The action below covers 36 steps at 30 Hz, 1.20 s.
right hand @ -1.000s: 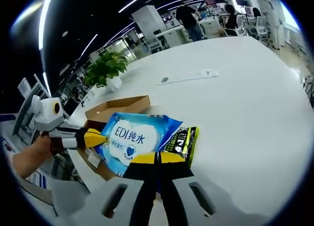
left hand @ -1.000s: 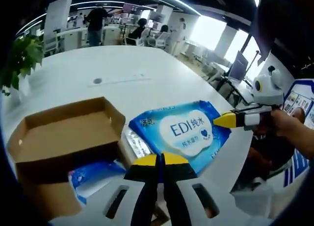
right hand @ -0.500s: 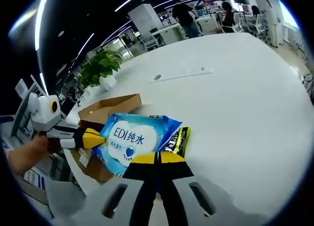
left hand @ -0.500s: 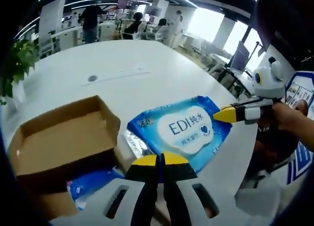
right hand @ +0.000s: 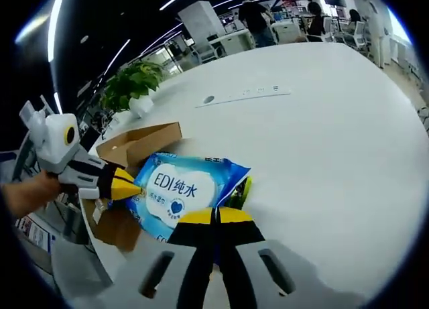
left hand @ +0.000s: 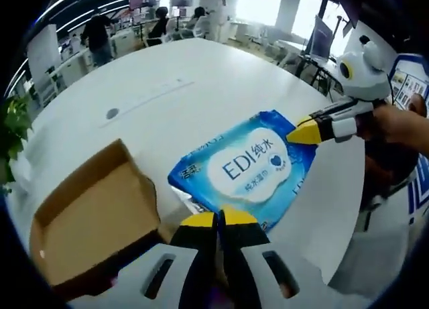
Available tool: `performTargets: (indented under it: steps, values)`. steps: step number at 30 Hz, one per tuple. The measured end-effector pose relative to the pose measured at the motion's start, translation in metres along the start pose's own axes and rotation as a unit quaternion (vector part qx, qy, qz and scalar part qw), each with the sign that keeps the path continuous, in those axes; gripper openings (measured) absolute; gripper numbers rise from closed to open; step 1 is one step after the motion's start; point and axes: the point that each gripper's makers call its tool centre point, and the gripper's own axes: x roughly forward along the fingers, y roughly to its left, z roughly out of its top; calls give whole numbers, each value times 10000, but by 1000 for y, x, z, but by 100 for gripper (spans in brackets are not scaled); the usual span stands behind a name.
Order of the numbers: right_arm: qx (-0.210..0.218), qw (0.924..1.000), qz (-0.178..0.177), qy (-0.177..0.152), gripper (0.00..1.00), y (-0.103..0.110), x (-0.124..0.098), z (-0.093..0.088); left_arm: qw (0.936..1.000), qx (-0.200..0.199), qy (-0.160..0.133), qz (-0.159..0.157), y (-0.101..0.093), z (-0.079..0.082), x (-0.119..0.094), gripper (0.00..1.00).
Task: Operate the shoe box by opening the lid, removing the specified soft item, and placing it in the target area until the item is outside and the box remains undamaged.
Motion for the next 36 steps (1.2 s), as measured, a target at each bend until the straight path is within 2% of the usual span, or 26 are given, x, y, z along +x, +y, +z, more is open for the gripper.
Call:
performTargets:
  steps: [11, 16, 30, 36]
  values:
    - [4, 10000, -53, 70, 0, -8, 16, -10, 9978, 510, 399, 142, 1, -8, 11, 0]
    - [40, 9999, -69, 111, 0, -10, 23, -17, 9969, 585, 503, 178, 3, -13, 13, 0]
    - [-85, 9996, -234, 97, 0, -18, 30, -23, 9956, 755, 516, 215, 2, -14, 14, 0]
    - [-148, 9994, -307, 112, 0, -19, 31, -24, 9939, 954, 519, 180, 1, -15, 11, 4]
